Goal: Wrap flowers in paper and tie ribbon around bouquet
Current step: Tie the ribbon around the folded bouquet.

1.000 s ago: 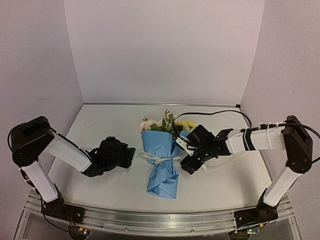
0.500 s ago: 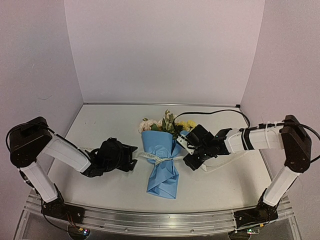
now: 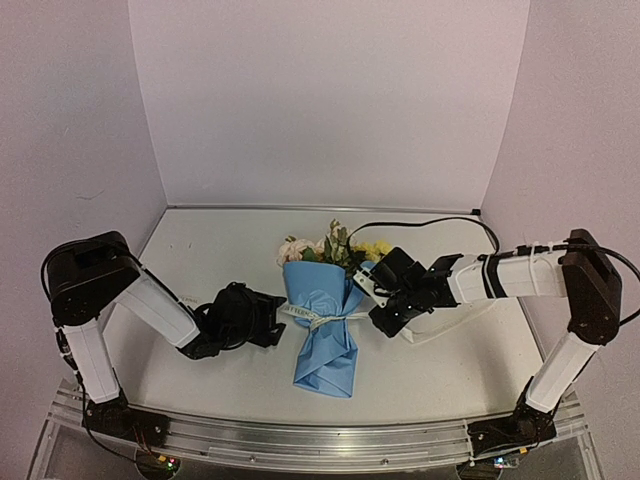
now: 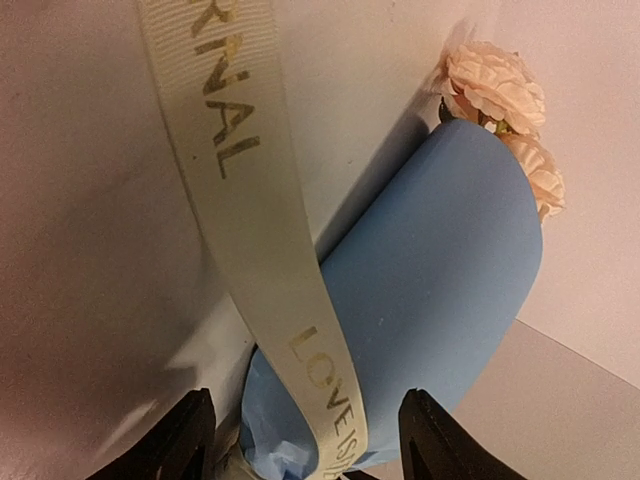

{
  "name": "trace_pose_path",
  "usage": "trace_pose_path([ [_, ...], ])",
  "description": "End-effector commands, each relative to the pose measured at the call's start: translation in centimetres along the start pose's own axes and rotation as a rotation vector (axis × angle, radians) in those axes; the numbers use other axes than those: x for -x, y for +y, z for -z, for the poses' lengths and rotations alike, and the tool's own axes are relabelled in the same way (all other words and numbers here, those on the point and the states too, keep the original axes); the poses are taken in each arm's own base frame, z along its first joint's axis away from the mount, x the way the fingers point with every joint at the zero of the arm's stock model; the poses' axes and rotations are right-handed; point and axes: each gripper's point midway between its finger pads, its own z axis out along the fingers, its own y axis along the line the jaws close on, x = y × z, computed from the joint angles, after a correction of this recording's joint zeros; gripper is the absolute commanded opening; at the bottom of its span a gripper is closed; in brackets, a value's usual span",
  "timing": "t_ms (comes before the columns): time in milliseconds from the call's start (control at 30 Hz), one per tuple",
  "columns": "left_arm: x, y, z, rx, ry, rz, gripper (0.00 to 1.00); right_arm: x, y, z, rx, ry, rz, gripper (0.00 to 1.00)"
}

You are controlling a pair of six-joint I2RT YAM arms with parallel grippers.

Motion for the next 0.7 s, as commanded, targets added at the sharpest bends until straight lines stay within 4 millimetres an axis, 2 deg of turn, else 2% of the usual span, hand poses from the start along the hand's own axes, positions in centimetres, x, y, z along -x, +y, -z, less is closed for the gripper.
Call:
trace_pose_path([
  [0, 0.2, -2.0, -0.8, -0.125, 0.008, 0.175, 0.60, 1.1, 0.1, 0.3, 0.007, -0.008, -0.016, 0.34],
  [167, 1.3, -2.4, -1.2, -0.181, -0.001, 0.197, 0.50, 1.0, 0.3, 0.3, 0.019, -0.001, -0.021, 0.25],
  [300, 1.7, -2.5, -1.3, -0.203, -0.001, 0.196, 0.33, 0.8, 0.6, 0.2, 0.039, 0.006, -0.029, 0.19],
  [367, 1.7, -2.4, -1.3, -0.200, -0.003, 0.186, 0.23, 0.7, 0.9, 0.2, 0.054, 0.011, -0.032, 0.24],
  [467, 1.9, -2.4, -1.2, -0.199, -0.002, 0.174, 0.10, 0.6, 1.1, 0.2, 0.065, 0.018, -0.031, 0.41],
  [533, 2.0, -2.5, -1.1, -0.202, -0.001, 0.167, 0.02, 0.6, 1.0, 0.0, 0.060, 0.030, -0.026, 0.47],
  [667, 2.4, -2.6, -0.9, -0.204, -0.008, 0.153, 0.00, 0.2, 0.7, -0.5, 0.034, 0.056, -0.009, 0.50],
])
